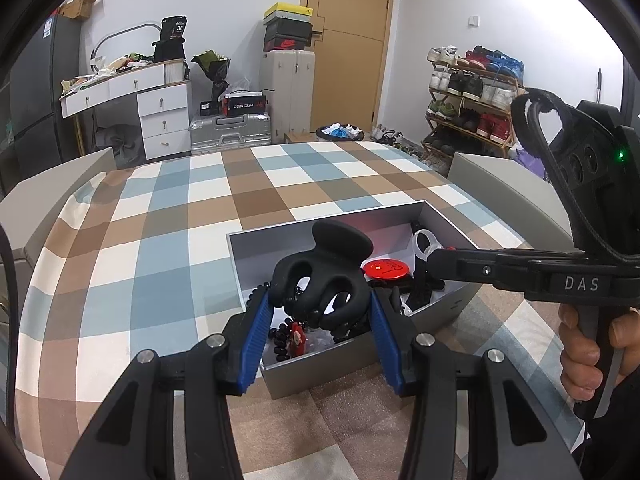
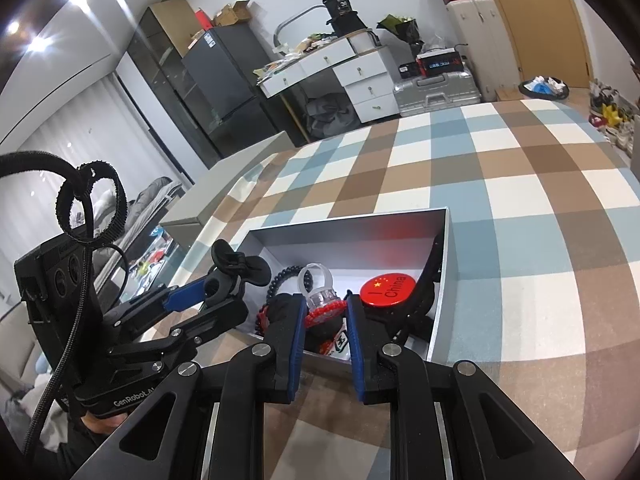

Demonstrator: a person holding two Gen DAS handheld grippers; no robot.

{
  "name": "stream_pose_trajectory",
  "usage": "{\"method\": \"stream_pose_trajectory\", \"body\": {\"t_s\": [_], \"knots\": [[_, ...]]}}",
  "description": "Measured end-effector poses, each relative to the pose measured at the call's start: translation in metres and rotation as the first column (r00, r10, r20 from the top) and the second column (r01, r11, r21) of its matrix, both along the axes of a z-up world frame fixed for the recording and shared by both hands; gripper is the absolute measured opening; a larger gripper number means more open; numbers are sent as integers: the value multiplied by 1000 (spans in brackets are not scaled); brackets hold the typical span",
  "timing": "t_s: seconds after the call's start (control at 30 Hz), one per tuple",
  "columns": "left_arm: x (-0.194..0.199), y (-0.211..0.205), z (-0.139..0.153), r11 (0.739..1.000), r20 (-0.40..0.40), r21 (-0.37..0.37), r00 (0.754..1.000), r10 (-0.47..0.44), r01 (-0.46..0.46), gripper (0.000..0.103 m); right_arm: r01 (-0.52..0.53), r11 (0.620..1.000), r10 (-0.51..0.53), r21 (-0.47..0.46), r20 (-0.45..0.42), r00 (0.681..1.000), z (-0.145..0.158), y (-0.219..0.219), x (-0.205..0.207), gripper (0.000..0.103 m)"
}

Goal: Organize jewelry
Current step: 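Drop the clear ring with the right gripper while the left gripper releases the holder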

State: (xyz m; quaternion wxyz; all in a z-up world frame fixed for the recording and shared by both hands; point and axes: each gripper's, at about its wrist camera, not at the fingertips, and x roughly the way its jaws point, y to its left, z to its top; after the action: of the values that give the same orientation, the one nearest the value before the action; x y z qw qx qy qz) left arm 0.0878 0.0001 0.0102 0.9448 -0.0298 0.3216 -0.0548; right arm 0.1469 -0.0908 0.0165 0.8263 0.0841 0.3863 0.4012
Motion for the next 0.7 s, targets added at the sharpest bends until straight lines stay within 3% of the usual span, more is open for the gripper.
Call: {"method": "stream_pose_trajectory", "body": {"t_s": [0.43, 0.5, 0.7], "knots": [[0, 0, -1, 1000, 1, -19, 1000, 8, -8, 43, 35, 999, -35, 6, 23, 999, 5, -3, -4, 22], [1, 0, -1, 1000, 1, -20, 1000, 9, -9, 43, 44, 999, -44, 13, 30, 999, 7, -6, -4, 30], [3, -1, -1, 1000, 1, -29, 1000, 10, -10, 43, 55, 998, -56, 32, 37, 998, 13, -13, -3, 30]]}}
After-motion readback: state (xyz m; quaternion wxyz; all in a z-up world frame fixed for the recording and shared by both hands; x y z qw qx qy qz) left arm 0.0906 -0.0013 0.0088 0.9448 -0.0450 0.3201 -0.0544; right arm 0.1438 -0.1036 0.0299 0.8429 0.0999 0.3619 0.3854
